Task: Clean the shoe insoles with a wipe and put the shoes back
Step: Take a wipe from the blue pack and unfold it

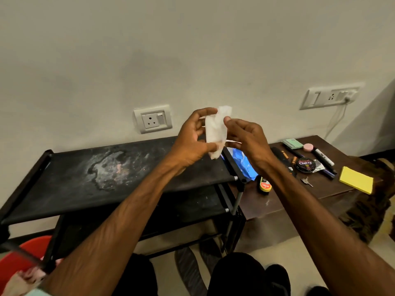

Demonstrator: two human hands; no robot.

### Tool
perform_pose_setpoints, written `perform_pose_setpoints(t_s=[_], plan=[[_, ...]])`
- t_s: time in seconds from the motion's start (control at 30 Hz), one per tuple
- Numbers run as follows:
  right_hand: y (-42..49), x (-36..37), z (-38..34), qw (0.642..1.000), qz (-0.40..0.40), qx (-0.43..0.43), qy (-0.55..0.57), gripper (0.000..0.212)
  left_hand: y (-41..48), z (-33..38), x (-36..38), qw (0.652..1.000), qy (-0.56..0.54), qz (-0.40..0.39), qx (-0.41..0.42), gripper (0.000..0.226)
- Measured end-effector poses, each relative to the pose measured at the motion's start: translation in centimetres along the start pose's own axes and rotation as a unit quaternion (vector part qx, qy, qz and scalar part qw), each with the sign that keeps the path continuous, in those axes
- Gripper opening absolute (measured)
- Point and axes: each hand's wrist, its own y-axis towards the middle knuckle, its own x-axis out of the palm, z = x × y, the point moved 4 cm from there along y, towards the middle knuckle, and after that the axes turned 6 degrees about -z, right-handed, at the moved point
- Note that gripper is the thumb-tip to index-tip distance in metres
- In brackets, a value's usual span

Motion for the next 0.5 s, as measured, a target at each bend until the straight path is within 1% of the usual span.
perform_pose_setpoints(t_s=[0.07, 0.1, 0.17, 0.23, 0.27, 0.3, 0.33, 0.37, 0.4, 0.43, 0.5], plan=[[-0.8, 1.4, -1.9, 1.000, -0.019, -0.011, 0.008, 0.018, -1.5, 1.3, -1.0, 1.000, -0.027, 0.003, 0.000, 0.091], [-1.2, 1.9, -2.6, 1.000, -0.020, -0.015, -0.009, 0.022, -2.2, 1.7, -1.4, 0.999, -0.034, 0.006, -0.003, 0.094], [-1.8, 3.0, -3.7, 0.998, -0.018, -0.014, -0.060, 0.030, -3.7, 2.3, -2.3, 0.999, -0.043, 0.020, -0.014, 0.099], [-2.5, 4.4, -4.7, 0.992, -0.004, -0.015, -0.123, 0.028, -5.4, 2.6, -3.4, 0.998, -0.047, 0.039, -0.029, 0.102], [-2.8, 5.1, -5.3, 0.983, 0.010, -0.027, -0.179, 0.022, -6.2, 2.7, -3.8, 0.997, -0.050, 0.048, -0.039, 0.101], [-3.0, 5.6, -5.9, 0.964, 0.030, -0.052, -0.257, 0.017, -6.9, 2.7, -4.1, 0.996, -0.058, 0.057, -0.049, 0.100], [-3.6, 6.7, -6.6, 0.939, 0.041, -0.072, -0.335, 0.017, -8.1, 2.8, -4.5, 0.993, -0.072, 0.065, -0.060, 0.098], [-4.1, 7.7, -6.8, 0.918, 0.042, -0.084, -0.385, 0.015, -9.0, 2.6, -4.6, 0.991, -0.088, 0.072, -0.070, 0.096], [-4.4, 8.4, -6.9, 0.912, 0.031, -0.090, -0.398, 0.011, -9.5, 2.2, -4.5, 0.989, -0.101, 0.081, -0.077, 0.094], [-4.8, 9.0, -6.9, 0.915, 0.016, -0.090, -0.393, 0.012, -10.2, 1.9, -4.2, 0.986, -0.106, 0.092, -0.084, 0.093], [-6.0, 10.2, -6.7, 0.919, -0.002, -0.082, -0.386, 0.033, -12.2, 1.3, -4.0, 0.983, -0.107, 0.109, -0.097, 0.085]])
